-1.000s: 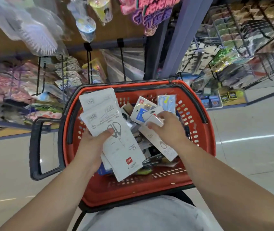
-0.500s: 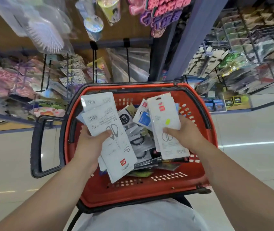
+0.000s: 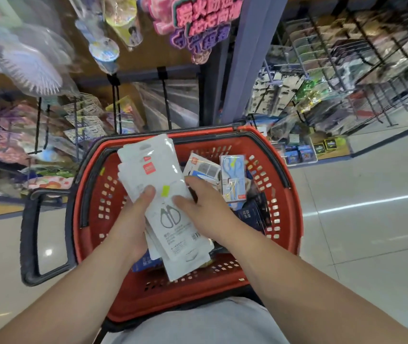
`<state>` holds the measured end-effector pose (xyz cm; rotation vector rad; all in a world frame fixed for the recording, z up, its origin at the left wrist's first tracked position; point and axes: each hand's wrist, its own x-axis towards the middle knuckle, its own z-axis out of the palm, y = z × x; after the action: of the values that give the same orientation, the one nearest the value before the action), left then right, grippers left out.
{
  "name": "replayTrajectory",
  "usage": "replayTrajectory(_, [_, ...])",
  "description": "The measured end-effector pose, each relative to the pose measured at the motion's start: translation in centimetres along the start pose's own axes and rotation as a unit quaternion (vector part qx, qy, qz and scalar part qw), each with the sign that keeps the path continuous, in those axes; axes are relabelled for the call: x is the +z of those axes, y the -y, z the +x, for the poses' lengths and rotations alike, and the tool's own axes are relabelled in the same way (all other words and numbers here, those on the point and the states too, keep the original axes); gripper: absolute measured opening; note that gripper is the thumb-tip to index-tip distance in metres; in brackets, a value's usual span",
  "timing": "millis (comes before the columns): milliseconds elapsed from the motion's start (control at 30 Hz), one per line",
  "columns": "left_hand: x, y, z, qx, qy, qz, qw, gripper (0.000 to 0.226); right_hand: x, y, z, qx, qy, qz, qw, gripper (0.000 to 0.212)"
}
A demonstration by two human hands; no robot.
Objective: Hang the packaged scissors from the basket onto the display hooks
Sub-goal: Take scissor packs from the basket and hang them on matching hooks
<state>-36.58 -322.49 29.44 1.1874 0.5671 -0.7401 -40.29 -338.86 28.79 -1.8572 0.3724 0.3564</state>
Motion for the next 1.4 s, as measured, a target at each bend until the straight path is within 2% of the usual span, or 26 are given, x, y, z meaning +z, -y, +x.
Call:
replayTrajectory(133, [-1.8, 0.4, -0.2, 0.019, -0.031, 0.032, 0.999, 0.052, 0.0, -0.6, 0.2, 0.014, 0.055, 0.013, 0.998, 0.04])
replayTrajectory(167, [-2.3, 0.5, -0.3, 0.019, -0.042, 0.024, 0.999, 0.048, -0.3, -1.0, 0.6, 0.029, 0.039, 0.04, 0.998, 0.041])
replayTrajectory(233, [-3.2, 0.6, -0.5, 0.024, -0.067, 0.01, 0.997, 0.043, -1.7, -3.8, 2.4, 0.06, -0.083, 0.047, 0.994, 0.041])
replayTrajectory(300, [-4.1, 0.5, -0.6, 0.039, -0.084, 0.011, 0.996, 0.048, -3.9, -7.4, 4.5, 0.145, -0.219, -0.021, 0.965, 0.061])
replayTrajectory(333, [-4.6, 0.4, -0.6, 0.045, -0.092, 0.014, 0.995, 0.05, -4.9, -9.1, 5.4, 0.193, -0.242, -0.043, 0.95, 0.071])
replayTrajectory(400, [-5.3, 0.0, -0.6, 0.05, -0.107, 0.017, 0.993, 0.047, -6.0, -11.2, 6.5, 0.27, -0.214, -0.051, 0.938, 0.067])
replayTrajectory(467, [-6.0, -0.3, -0.7, 0.05, -0.116, 0.015, 0.992, 0.046, -5.8, -11.7, 6.8, 0.29, -0.168, -0.083, 0.939, 0.061])
replayTrajectory(533, [-6.4, -0.5, -0.9, 0.049, -0.124, 0.018, 0.991, 0.046, -5.1, -11.9, 6.7, 0.272, -0.128, -0.151, 0.942, 0.06])
replayTrajectory(667, [-6.5, -0.6, -1.0, 0.048, -0.114, 0.041, 0.991, 0.045, -3.4, -12.0, 6.9, 0.159, -0.083, -0.336, 0.924, 0.07])
replayTrajectory(767, [-6.6, -0.5, -1.0, 0.048, -0.111, 0.05, 0.991, 0.044, -2.3, -11.6, 7.6, 0.099, -0.097, -0.319, 0.937, 0.094])
replayTrajectory(833, [-6.7, -0.3, -1.1, 0.047, -0.108, 0.051, 0.992, 0.05, -2.3, -11.6, 8.2, 0.127, -0.101, -0.319, 0.934, 0.112])
replayTrajectory(867, [-6.7, -0.3, -1.1, 0.048, -0.105, 0.052, 0.992, 0.056, -2.5, -11.6, 8.5, 0.145, -0.095, -0.333, 0.927, 0.113])
replayTrajectory(933, [-6.8, -0.4, -1.1, 0.049, -0.102, 0.058, 0.992, 0.062, -3.3, -11.6, 8.8, 0.164, -0.086, -0.344, 0.92, 0.097])
replayTrajectory(1033, [-6.8, -0.4, -0.9, 0.054, -0.112, 0.067, 0.99, 0.047, -4.5, -11.4, 7.9, 0.154, -0.068, -0.266, 0.949, 0.057])
replayTrajectory(1100, [-6.6, -0.2, -0.6, 0.057, -0.116, 0.071, 0.989, 0.047, -5.4, -11.0, 6.7, 0.129, -0.061, -0.225, 0.964, 0.045])
replayTrajectory(1200, [-5.5, 0.1, -0.1, 0.07, -0.126, 0.077, 0.987, 0.048, -7.0, -9.4, 5.2, 0.065, -0.101, -0.181, 0.976, 0.036])
replayTrajectory(1233, [-5.0, 0.2, 0.1, 0.074, -0.128, 0.081, 0.986, 0.045, -7.5, -8.6, 4.7, 0.057, -0.112, -0.131, 0.983, 0.027])
replayTrajectory(1300, [-3.7, 0.3, 0.3, 0.084, -0.117, 0.096, 0.985, 0.041, -8.3, -6.3, 3.4, 0.055, -0.101, 0.039, 0.993, 0.016])
replayTrajectory(1400, [-1.9, 0.2, 0.7, 0.089, -0.091, 0.107, 0.986, 0.052, -8.9, -2.6, 1.5, 0.041, 0.01, 0.237, 0.971, 0.029])
